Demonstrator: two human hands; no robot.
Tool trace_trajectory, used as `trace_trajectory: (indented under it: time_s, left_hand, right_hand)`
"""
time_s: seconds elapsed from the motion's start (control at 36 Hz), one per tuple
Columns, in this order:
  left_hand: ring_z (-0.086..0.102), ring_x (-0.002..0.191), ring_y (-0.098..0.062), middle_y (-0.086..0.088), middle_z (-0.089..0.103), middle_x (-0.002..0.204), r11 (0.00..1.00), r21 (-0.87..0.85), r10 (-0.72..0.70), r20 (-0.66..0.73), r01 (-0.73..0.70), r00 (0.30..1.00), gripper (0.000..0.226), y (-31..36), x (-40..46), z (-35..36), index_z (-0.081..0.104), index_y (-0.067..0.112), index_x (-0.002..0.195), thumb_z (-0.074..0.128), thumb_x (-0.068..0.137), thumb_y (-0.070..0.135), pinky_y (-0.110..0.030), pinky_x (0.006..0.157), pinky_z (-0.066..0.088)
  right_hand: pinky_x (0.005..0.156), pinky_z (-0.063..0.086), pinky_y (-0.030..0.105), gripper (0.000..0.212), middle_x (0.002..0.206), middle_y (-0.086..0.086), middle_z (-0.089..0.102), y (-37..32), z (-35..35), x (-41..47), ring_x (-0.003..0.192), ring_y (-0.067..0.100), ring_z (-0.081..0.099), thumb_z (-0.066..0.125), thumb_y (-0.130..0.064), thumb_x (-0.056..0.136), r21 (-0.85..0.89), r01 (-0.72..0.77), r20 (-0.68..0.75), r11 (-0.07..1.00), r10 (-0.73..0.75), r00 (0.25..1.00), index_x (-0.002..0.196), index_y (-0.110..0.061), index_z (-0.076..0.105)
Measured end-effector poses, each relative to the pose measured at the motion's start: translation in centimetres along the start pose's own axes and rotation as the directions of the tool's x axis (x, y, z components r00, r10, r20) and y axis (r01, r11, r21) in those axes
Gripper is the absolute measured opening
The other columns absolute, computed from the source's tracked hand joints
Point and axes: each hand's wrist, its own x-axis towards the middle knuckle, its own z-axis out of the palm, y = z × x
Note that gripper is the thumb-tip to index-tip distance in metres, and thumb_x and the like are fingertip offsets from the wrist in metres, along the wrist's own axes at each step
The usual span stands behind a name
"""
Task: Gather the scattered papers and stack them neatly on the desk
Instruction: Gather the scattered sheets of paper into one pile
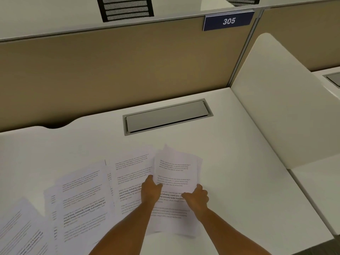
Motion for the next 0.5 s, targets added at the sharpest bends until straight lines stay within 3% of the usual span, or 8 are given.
trace_trajectory:
  time_s: [0.17, 0.31, 0.39, 0.5]
  left_hand:
    - [0.064, 0.089, -0.015, 0.0, 0.067, 0.118, 0.997, -0.065, 0.043, 0.031, -0.041, 0.999, 0.04, 0.2, -0.8, -1.3, 0.054, 0.02, 0.117, 0.074, 0.083, 0.021, -0.024, 0.066, 0.051]
    - [0.069, 0.099, -0.022, -0.002, 0.067, 0.118, 0.965, -0.258, 0.07, 0.061, -0.053, 0.996, 0.043, 0.0, -1.1, -2.1, 0.055, 0.017, 0.12, 0.075, 0.083, 0.012, -0.041, 0.083, 0.06]
    - [0.07, 0.096, -0.021, -0.005, 0.07, 0.115, 0.923, -0.382, 0.087, 0.103, -0.041, 0.991, 0.042, -0.1, -1.5, -2.7, 0.057, 0.019, 0.118, 0.074, 0.082, 0.006, -0.043, 0.084, 0.06]
    - [0.071, 0.098, -0.02, -0.002, 0.072, 0.113, 0.867, -0.497, 0.12, 0.143, -0.034, 0.982, 0.05, -0.3, -2.2, -4.0, 0.058, 0.017, 0.125, 0.075, 0.08, 0.003, -0.043, 0.085, 0.06]
  right_hand:
    - [0.106, 0.045, 0.046, 0.081, 0.139, 0.015, 0.04, 0.4, -0.3, -0.2, 0.127, 0.034, 0.045, 0.078, -0.028, 0.079, 0.13, -0.018, -0.004, 0.991, 0.019, 1.0, 0.145, -0.012, 0.035]
    - [0.101, 0.051, 0.049, 0.072, 0.131, 0.014, 0.055, 0.5, -0.6, -0.2, 0.117, 0.032, 0.057, 0.08, -0.033, 0.077, 0.29, 0.016, -0.027, 0.957, -0.009, 1.0, 0.137, -0.011, 0.046]
    - [0.098, 0.052, 0.051, 0.078, 0.128, 0.012, 0.058, 0.4, -0.9, -0.1, 0.117, 0.033, 0.058, 0.081, -0.044, 0.075, 0.344, 0.051, -0.047, 0.937, -0.038, 0.998, 0.135, -0.01, 0.047]
    - [0.067, 0.055, 0.031, 0.065, 0.11, 0.001, 0.065, 0.2, -1.5, -0.6, 0.093, 0.019, 0.067, 0.083, -0.039, 0.076, 0.52, 0.104, -0.029, 0.848, -0.104, 0.994, 0.125, -0.014, 0.049]
